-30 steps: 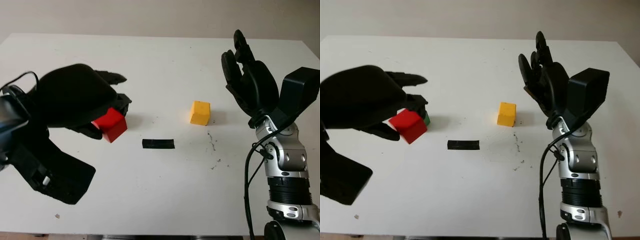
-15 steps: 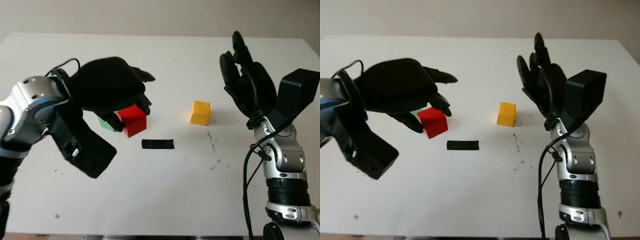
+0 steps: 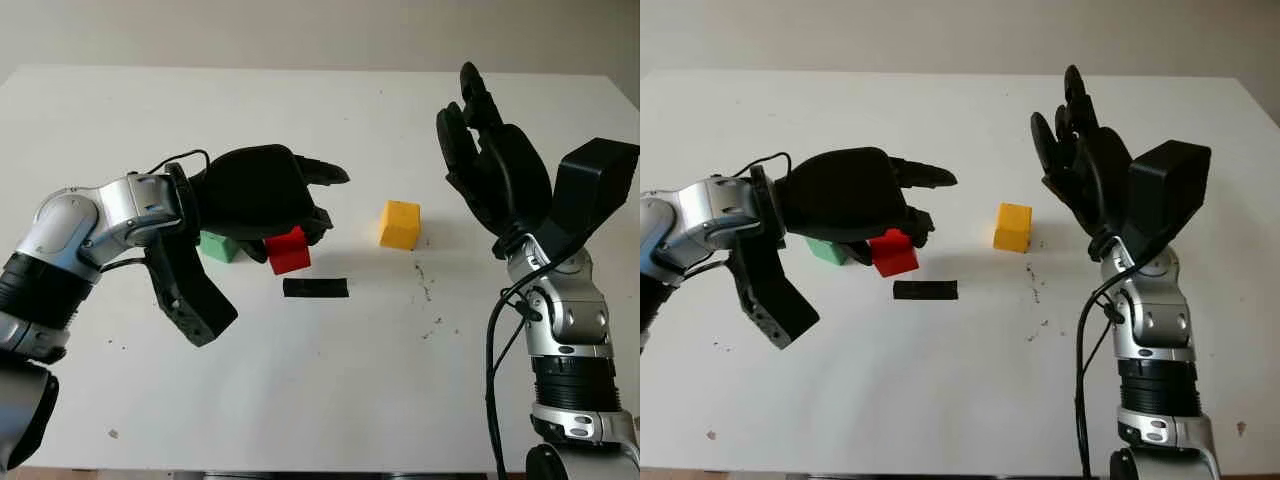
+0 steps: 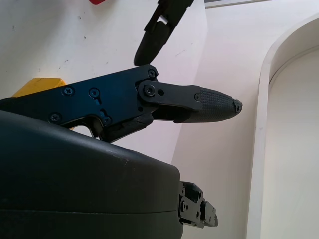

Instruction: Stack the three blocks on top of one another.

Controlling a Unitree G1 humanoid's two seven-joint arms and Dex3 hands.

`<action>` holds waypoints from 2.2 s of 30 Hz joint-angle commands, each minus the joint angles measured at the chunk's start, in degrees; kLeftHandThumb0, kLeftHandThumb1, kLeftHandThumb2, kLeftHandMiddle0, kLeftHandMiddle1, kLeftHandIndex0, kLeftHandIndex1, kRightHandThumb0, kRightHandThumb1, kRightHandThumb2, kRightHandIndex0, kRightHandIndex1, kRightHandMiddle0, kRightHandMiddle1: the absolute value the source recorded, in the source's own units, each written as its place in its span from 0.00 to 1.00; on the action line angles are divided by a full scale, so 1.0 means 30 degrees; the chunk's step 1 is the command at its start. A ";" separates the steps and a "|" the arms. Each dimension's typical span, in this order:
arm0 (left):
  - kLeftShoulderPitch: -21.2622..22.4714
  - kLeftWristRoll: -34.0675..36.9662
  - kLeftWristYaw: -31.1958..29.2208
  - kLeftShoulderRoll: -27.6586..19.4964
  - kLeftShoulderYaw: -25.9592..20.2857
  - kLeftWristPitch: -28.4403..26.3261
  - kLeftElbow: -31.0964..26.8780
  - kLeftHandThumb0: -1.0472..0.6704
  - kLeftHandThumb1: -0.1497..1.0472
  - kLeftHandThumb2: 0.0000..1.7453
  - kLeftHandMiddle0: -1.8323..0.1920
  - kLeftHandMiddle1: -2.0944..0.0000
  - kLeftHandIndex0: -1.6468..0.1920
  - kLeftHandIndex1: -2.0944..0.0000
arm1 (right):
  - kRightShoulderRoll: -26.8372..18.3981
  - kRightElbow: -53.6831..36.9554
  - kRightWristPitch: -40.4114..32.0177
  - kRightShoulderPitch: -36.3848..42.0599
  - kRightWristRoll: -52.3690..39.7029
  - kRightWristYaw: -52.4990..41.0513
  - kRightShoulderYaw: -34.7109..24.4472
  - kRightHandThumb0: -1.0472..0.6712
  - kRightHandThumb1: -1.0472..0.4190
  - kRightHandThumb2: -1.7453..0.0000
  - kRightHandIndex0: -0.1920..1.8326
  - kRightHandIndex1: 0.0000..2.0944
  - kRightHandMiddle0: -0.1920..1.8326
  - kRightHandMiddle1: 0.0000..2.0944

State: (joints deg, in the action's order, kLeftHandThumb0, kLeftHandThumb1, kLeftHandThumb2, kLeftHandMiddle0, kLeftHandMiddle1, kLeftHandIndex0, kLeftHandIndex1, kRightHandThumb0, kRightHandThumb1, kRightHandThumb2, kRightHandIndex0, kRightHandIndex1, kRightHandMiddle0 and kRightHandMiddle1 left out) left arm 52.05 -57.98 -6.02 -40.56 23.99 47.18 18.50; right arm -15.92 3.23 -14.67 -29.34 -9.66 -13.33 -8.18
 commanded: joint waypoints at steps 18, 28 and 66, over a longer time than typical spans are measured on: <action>0.0328 0.0753 0.1392 0.0862 0.0879 0.1437 0.1768 0.31 0.91 0.04 0.81 0.98 0.63 0.38 | 0.0012 0.0015 0.0231 0.0053 0.0037 -0.0013 0.0031 0.24 0.00 0.71 0.00 0.00 0.00 0.00; 0.0149 0.1824 -0.0314 0.1056 0.0916 0.1329 0.1359 0.34 0.88 0.03 0.81 0.97 0.62 0.39 | 0.0055 -0.0026 0.0179 0.0083 0.0114 0.0120 0.0072 0.24 0.00 0.71 0.00 0.00 0.00 0.00; 0.0258 0.0721 -0.0366 0.1384 0.1466 0.1500 0.1332 0.20 0.90 0.03 0.89 0.98 0.65 0.71 | 0.0069 -0.0209 0.0199 0.0252 0.0004 0.0133 0.0082 0.24 0.00 0.71 0.00 0.00 0.00 0.00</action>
State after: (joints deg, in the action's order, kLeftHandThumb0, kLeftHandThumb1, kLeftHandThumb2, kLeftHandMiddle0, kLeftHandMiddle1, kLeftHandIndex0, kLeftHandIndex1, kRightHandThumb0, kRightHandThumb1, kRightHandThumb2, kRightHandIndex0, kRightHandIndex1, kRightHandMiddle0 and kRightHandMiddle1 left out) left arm 52.14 -55.40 -7.47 -35.87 28.06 51.42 23.28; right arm -15.68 3.32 -14.44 -29.06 -9.50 -12.80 -7.84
